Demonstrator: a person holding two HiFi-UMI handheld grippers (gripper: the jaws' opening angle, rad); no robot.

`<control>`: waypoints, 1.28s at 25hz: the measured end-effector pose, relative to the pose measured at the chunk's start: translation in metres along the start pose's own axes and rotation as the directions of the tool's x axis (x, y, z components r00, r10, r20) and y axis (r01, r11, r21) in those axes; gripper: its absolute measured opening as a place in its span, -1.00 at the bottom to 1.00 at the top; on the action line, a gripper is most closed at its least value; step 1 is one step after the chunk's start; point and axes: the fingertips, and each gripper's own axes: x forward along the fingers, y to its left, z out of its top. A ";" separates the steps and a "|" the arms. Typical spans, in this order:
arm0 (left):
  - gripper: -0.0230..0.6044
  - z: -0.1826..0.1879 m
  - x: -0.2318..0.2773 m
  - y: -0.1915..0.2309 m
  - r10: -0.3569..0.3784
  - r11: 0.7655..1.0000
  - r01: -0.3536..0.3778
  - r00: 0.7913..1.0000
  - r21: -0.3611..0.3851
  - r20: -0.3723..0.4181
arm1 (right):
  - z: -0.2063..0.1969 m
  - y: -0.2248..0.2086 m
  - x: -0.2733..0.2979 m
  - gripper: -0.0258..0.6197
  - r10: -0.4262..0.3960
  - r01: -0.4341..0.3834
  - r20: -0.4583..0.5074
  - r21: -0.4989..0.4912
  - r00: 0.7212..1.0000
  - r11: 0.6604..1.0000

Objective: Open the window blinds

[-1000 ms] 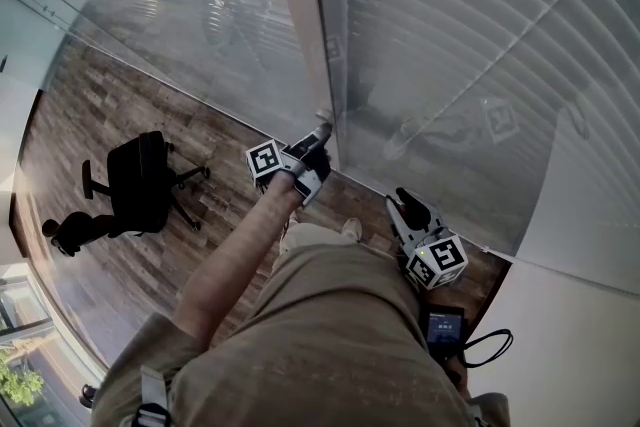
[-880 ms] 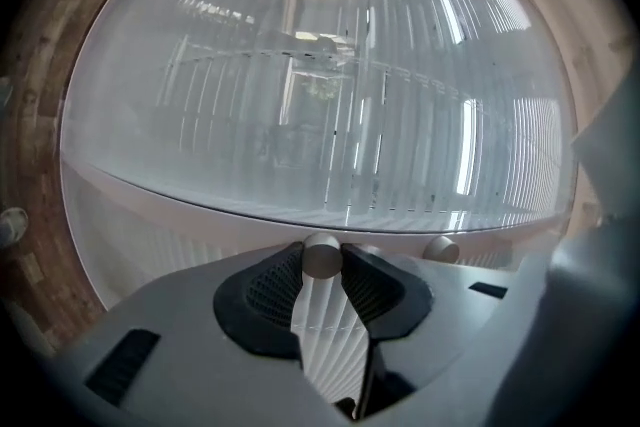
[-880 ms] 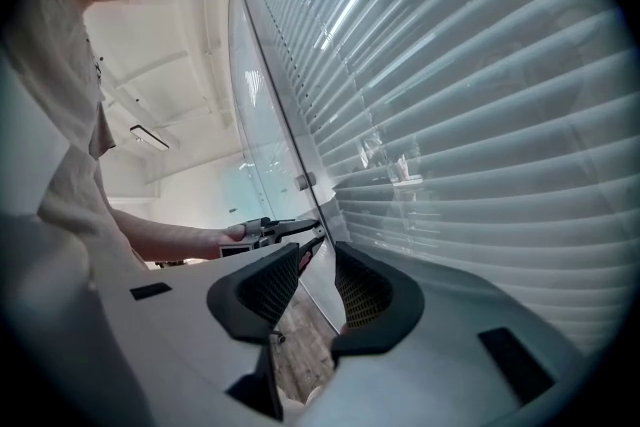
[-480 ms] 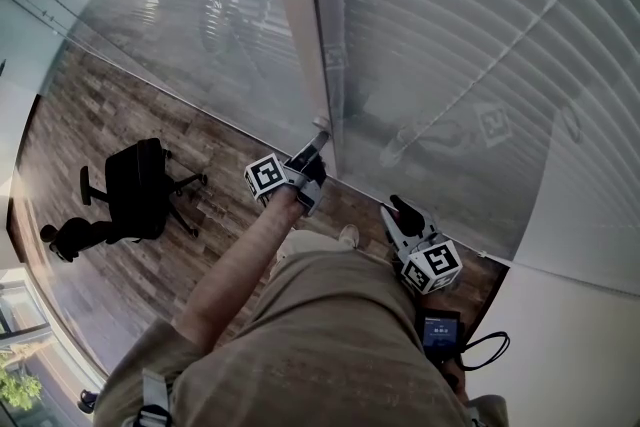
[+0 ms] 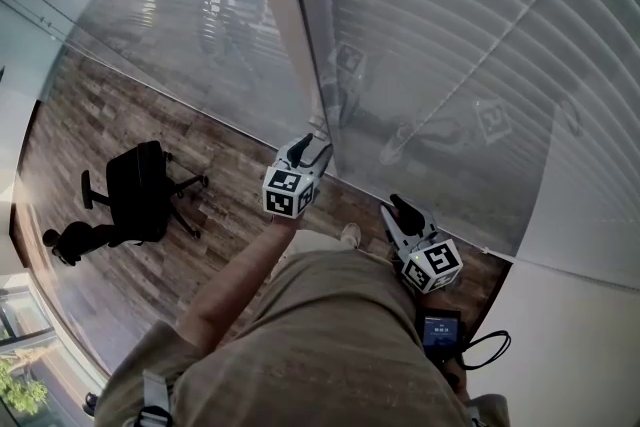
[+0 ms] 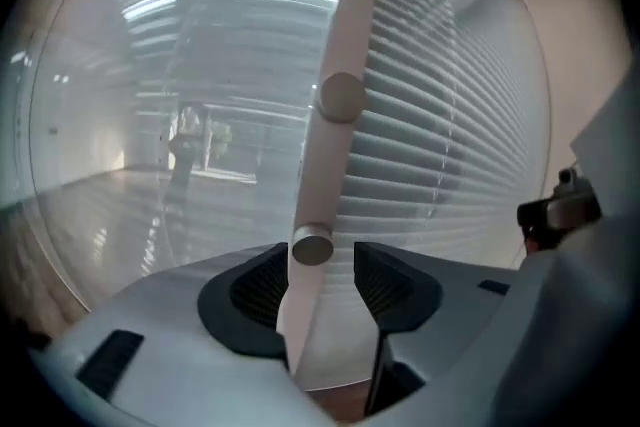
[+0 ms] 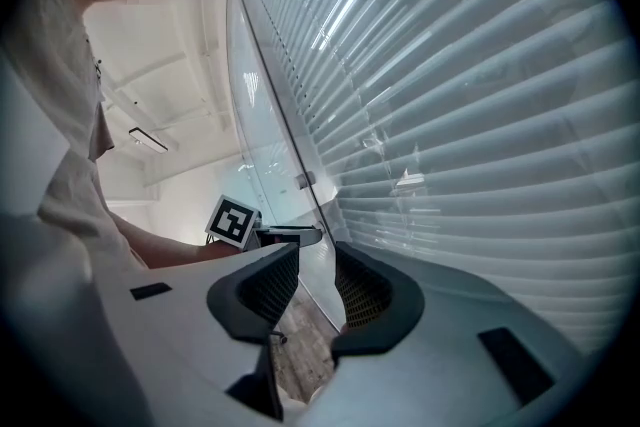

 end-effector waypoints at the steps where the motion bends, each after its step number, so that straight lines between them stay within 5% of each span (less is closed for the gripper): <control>1: -0.24 0.003 0.001 0.001 0.029 0.998 -0.029 0.999 0.057 -0.012 | 0.002 0.000 0.001 -0.55 0.001 -0.001 0.000 0.000 1.000 1.000; 6: -0.27 0.014 0.005 0.000 0.133 0.957 -0.118 0.990 0.264 -0.040 | 0.015 0.002 -0.001 -0.55 0.000 0.000 0.002 0.001 1.000 1.000; 9: -0.48 0.005 0.009 0.005 0.165 0.942 -0.145 0.985 0.303 -0.044 | 0.008 -0.002 -0.001 -0.55 -0.004 0.004 0.006 0.005 1.000 1.000; 12: -0.49 0.006 0.009 0.006 0.160 0.945 -0.140 0.986 0.296 -0.047 | 0.010 -0.003 -0.002 -0.55 -0.007 0.007 0.008 0.008 1.000 1.000; 24: -0.50 0.019 0.008 0.006 0.053 0.998 -0.052 0.998 0.045 -0.036 | 0.016 -0.004 0.001 -0.55 0.002 -0.002 -0.002 0.006 1.000 1.000; 32: -0.50 0.019 0.008 0.008 -0.029 0.982 0.027 1.000 -0.189 -0.009 | 0.017 -0.006 0.003 -0.55 0.003 -0.003 -0.006 0.009 1.000 1.000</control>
